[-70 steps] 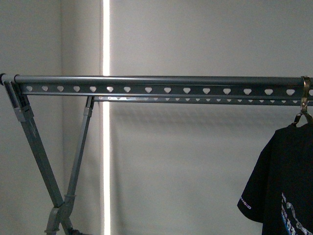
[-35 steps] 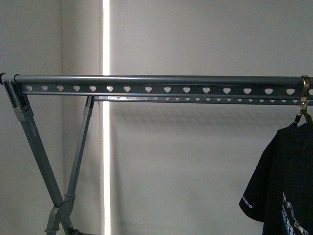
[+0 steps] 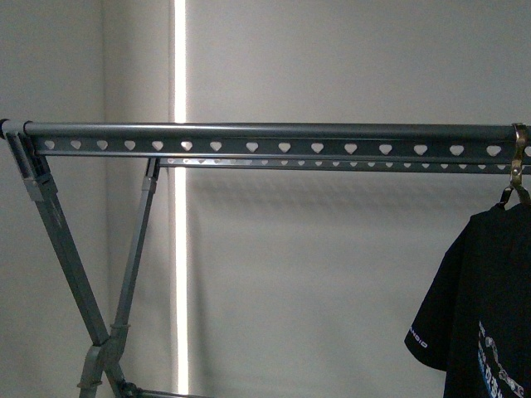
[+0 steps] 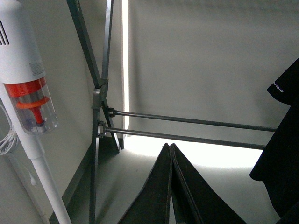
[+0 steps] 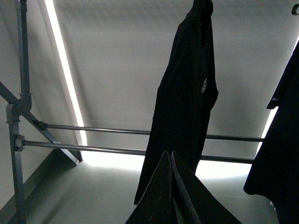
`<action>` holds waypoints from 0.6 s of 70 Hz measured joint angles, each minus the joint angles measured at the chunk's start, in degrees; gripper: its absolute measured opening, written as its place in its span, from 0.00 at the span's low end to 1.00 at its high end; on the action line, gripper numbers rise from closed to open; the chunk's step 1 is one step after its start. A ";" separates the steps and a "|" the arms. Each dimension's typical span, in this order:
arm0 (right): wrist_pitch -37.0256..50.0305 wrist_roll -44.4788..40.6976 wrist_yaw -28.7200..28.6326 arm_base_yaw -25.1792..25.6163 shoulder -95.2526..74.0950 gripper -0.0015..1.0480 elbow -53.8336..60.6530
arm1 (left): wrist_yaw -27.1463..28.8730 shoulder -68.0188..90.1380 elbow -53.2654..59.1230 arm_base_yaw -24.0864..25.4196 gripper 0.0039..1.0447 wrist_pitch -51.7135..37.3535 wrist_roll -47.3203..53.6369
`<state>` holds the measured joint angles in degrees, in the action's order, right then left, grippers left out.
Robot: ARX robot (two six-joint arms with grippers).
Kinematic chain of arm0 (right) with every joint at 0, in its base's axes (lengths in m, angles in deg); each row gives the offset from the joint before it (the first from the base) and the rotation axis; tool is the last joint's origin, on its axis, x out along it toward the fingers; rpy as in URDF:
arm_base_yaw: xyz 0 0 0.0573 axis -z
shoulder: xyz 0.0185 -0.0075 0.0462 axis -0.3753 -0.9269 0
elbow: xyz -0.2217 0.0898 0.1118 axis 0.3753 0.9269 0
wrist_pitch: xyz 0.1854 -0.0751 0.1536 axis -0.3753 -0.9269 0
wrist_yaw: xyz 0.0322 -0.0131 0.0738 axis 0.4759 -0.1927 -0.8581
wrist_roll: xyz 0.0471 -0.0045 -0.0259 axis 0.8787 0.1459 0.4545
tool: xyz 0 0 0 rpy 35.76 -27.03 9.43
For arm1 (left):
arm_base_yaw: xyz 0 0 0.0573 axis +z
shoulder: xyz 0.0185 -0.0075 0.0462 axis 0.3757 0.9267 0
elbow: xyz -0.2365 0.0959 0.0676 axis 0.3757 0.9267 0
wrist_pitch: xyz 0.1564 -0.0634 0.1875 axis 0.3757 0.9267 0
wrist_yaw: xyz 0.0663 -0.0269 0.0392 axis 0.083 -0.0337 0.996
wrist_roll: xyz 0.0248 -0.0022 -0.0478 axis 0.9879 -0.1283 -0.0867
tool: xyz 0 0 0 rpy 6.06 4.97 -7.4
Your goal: Hang clothes on hanger
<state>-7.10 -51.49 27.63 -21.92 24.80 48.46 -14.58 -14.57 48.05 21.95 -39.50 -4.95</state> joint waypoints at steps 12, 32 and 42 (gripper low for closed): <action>0.00 0.00 0.00 0.00 0.00 0.02 0.00 | 0.00 -0.02 0.00 0.00 0.03 0.00 0.00; 0.00 -0.02 0.02 0.00 0.00 0.24 0.00 | 0.02 -0.02 0.00 0.00 0.31 0.00 0.00; 0.00 -0.02 0.02 0.00 0.00 0.56 0.00 | 0.00 -0.02 0.00 0.00 0.64 0.00 0.00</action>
<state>-7.10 -51.52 27.66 -21.92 24.80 48.46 -14.58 -14.60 48.05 21.95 -39.50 -4.95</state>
